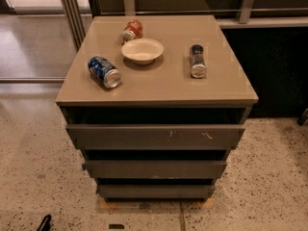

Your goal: Open middle drawer

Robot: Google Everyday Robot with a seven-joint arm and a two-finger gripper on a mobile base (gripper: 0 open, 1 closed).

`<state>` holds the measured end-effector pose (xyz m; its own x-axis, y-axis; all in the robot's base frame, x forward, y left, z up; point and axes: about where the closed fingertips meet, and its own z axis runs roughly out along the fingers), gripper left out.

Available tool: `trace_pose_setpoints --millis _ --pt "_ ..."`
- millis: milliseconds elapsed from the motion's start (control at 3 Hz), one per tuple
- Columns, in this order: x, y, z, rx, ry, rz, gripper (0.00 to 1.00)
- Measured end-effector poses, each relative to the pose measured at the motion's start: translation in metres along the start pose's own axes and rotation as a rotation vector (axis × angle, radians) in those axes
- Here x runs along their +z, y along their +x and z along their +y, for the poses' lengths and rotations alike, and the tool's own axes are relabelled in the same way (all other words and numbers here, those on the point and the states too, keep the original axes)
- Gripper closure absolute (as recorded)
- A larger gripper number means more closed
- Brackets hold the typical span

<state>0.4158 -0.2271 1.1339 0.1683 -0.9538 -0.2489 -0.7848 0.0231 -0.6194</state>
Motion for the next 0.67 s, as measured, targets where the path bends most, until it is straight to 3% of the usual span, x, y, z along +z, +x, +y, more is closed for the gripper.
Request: trace_pose_setpoints --millis 333,667 --pt "-0.0037 -0.0024 -0.0006 -0.001 0.011 -0.001 0.0" --pt "0.0 -0.0031 0.0042 0.073 0.058 -0.036 0.0"
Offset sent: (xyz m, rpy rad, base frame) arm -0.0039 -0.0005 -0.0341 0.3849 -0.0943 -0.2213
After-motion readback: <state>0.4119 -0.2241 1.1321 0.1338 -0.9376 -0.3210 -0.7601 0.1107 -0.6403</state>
